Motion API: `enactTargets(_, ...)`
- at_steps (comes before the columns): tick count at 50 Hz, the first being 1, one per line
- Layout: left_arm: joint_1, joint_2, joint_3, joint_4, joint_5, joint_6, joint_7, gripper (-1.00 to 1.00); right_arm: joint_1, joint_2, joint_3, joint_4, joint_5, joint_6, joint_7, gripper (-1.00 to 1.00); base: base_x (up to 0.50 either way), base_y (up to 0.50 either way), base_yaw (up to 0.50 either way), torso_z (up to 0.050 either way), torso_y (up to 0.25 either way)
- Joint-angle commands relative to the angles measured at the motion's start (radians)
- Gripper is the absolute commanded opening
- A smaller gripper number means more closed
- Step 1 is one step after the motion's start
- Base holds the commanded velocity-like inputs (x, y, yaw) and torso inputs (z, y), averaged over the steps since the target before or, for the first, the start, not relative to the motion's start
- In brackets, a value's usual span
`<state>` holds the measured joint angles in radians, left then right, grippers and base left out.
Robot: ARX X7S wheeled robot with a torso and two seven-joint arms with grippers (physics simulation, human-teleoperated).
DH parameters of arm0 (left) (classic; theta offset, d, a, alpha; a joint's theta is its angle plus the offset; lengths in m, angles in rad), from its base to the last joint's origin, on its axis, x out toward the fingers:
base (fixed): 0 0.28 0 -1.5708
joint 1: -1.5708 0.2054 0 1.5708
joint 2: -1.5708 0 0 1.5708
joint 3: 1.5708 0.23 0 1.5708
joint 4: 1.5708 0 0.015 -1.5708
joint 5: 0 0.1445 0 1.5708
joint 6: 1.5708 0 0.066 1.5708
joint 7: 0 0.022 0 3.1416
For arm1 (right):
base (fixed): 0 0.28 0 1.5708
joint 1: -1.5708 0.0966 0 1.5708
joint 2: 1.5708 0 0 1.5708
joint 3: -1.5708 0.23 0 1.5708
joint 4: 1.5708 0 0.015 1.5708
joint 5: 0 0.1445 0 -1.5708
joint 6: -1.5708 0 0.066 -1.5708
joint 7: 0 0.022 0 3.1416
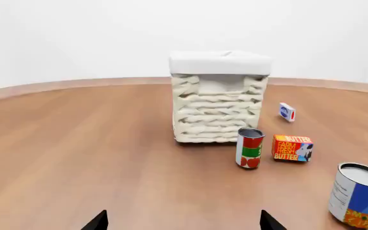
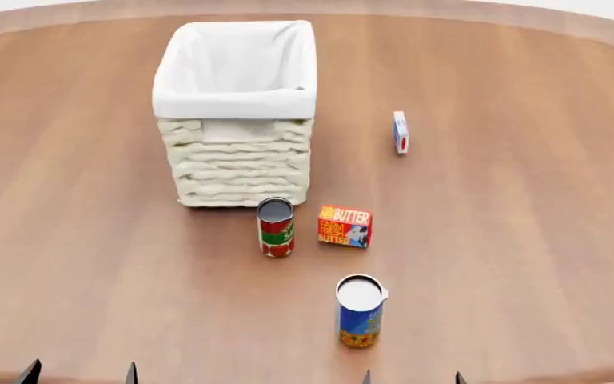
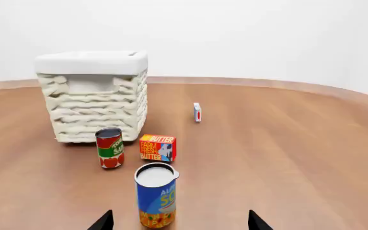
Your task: Pick up the alphabet soup and put it in the basket.
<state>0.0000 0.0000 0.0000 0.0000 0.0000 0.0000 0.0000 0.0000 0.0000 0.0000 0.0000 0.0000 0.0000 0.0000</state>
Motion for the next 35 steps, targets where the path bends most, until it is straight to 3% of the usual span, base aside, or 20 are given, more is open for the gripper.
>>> enactTargets(1,-0.005,-0.108,0.128,-0.001,-0.108,0.01,-0.127,1.0,0.001,0.01,-0.012,0.006,0.01,-0.005,0.012,1.0,0.0,0.0,0.0,0.0,0.0)
enactTargets(8,0.089,-0.136,0.132,0.299,-0.082,-0.068,-0.177,1.0,-0.075,0.044,-0.049,-0.306,0.037,0.104,0.039,1.0,0.0,0.0,0.0,0.0,0.0)
enactTargets(16,0.153,-0.157,0.14,0.487,-0.062,-0.117,-0.206,1.0,-0.113,0.066,-0.077,-0.447,0.034,0.147,0.064,1.0,0.0,0.0,0.0,0.0,0.0)
enactTargets(30,0.232,-0.186,0.145,0.7,-0.057,-0.143,-0.228,1.0,-0.152,0.099,-0.111,-0.643,0.031,0.216,0.089,1.0,0.0,0.0,0.0,0.0,0.0)
enactTargets(35,0.228,-0.189,0.147,0.684,-0.06,-0.131,-0.23,1.0,-0.154,0.109,-0.119,-0.648,0.04,0.207,0.09,1.0,0.27,0.0,0.0,0.0,0.0)
